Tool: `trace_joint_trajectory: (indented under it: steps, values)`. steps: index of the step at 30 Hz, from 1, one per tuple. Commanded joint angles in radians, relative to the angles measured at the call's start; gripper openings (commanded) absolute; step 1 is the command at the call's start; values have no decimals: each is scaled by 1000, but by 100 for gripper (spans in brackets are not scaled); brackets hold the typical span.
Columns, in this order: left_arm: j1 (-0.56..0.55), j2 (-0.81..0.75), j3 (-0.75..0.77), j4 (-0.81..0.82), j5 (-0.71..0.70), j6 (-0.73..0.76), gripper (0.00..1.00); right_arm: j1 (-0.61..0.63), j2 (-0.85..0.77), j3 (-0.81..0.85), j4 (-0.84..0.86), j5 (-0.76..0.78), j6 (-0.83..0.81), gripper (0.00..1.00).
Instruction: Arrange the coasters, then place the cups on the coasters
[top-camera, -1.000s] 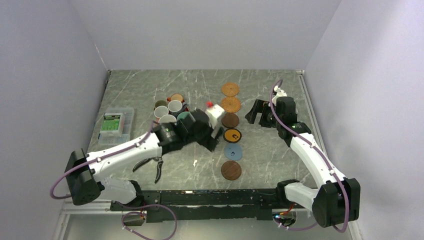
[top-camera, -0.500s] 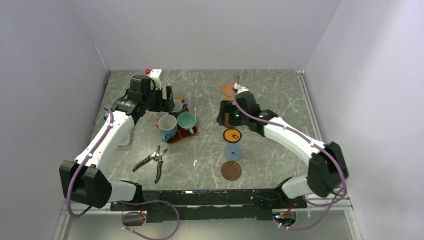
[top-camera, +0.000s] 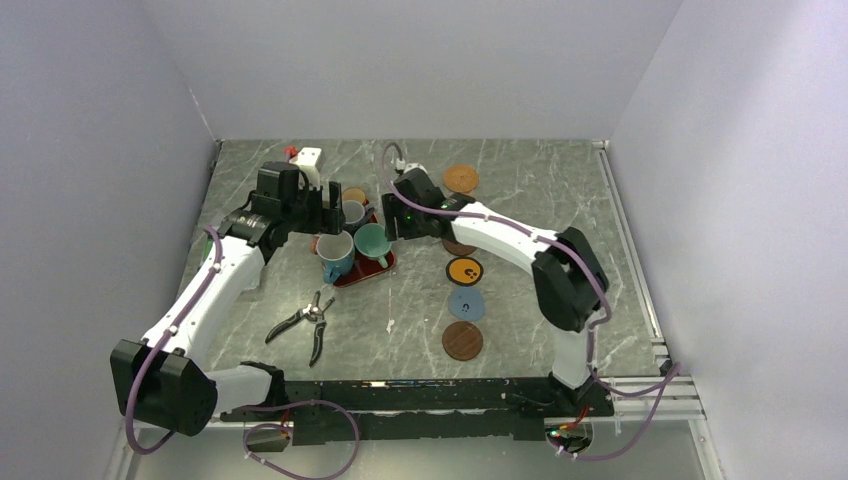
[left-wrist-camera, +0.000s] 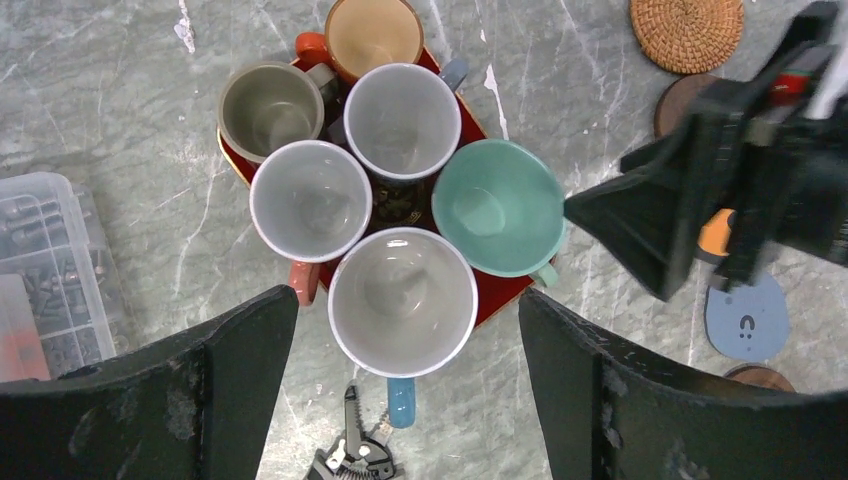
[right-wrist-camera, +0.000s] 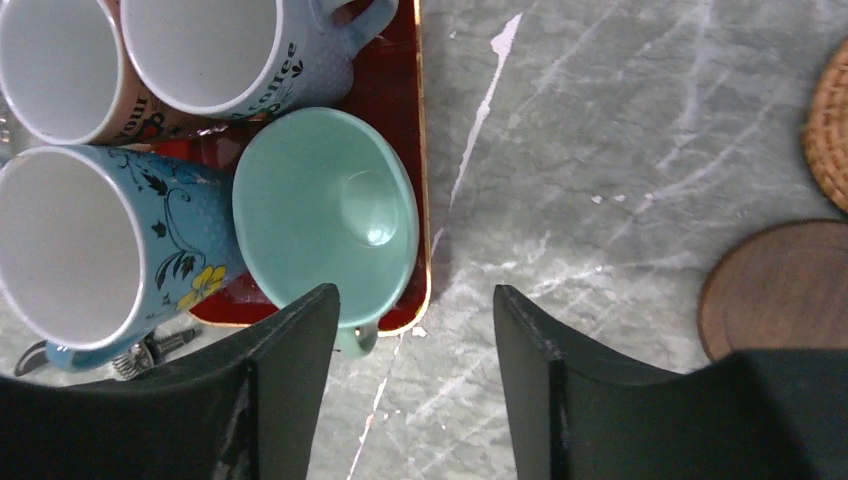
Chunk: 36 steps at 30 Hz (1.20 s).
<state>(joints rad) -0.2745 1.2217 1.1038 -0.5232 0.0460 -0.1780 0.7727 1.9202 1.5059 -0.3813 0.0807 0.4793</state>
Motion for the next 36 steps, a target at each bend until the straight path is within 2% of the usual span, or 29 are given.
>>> trace_joint_trajectory:
  steps: [1,11,14,26,36]
  values:
    - [-2,-20,11,21,25,-7,88,24,74,113,-61,47,-8,58]
    - [-2,-39,13,14,11,-2,88,48,185,214,-105,66,-6,46]
    - [-2,-41,13,14,11,-2,88,47,193,215,-101,66,-10,39]
    - [-2,-41,13,14,6,1,88,48,178,218,-61,24,-112,0]
    - [-2,-81,-5,34,12,6,88,44,52,158,-5,-4,-254,0]
